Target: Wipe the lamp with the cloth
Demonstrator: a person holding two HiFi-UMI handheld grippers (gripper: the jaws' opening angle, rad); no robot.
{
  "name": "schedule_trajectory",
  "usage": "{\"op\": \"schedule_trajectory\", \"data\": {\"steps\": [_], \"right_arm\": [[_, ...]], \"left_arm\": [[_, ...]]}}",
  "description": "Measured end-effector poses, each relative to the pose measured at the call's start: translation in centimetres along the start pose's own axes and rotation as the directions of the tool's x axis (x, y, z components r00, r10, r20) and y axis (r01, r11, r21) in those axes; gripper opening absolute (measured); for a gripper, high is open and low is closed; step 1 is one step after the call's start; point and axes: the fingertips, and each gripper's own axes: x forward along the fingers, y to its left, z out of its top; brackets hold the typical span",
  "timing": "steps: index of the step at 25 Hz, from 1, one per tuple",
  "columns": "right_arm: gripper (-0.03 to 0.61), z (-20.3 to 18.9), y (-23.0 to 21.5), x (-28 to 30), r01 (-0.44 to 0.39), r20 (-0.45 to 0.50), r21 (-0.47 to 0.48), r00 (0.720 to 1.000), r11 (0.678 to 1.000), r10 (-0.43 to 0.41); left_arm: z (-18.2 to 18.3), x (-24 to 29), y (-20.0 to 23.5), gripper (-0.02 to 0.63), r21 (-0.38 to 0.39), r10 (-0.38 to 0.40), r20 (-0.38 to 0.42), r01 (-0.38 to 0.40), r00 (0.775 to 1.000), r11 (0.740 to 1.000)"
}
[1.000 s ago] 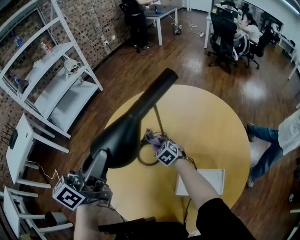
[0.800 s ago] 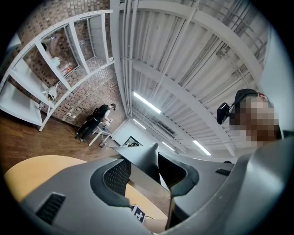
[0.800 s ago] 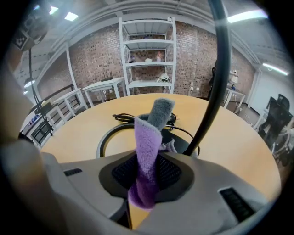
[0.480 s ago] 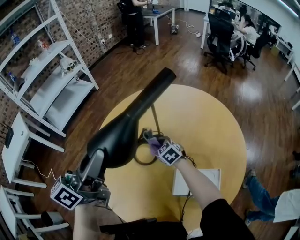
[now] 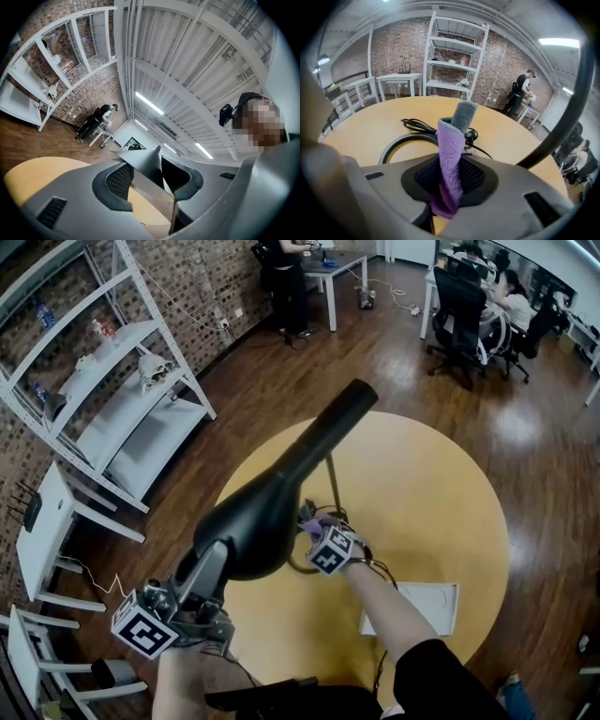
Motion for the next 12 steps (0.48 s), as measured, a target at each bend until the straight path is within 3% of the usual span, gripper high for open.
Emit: {"op": "schedule_trajectory", "data": {"steps": [3, 6, 8, 12], "right_arm": [[0.094, -0.7, 1.9, -0.1, -0.059, -0.059, -0.165, 0.997, 0.985, 0.05], [0.094, -1.7, 3.7, -1.0, -0.17, -0.149, -0.32, 0.981, 0.932, 0.127], [0.094, -2.1, 3.5, -2.4, -0.213, -0.13, -0.327, 0.975, 0.921, 0.179], [0.095, -4.7, -1.5, -5.3, -0.233, -0.09, -0.251, 0.972, 0.94, 0.217]], "left_arm": [[0.4, 0.1, 0.2, 0.17, 0.022, 0.012, 0.015, -0.012, 1.0, 1.0], [0.7, -0.3, 0.5, 0.17, 0.012, 0.017, 0.033, -0.017, 0.999, 1.0], [0.8, -0.4, 0.4, 0.17, 0.007, 0.014, 0.04, -0.014, 0.999, 1.0], [0.9, 0.1, 0.0, 0.17, 0.001, 0.002, 0.051, -0.002, 0.999, 1.0]]}}
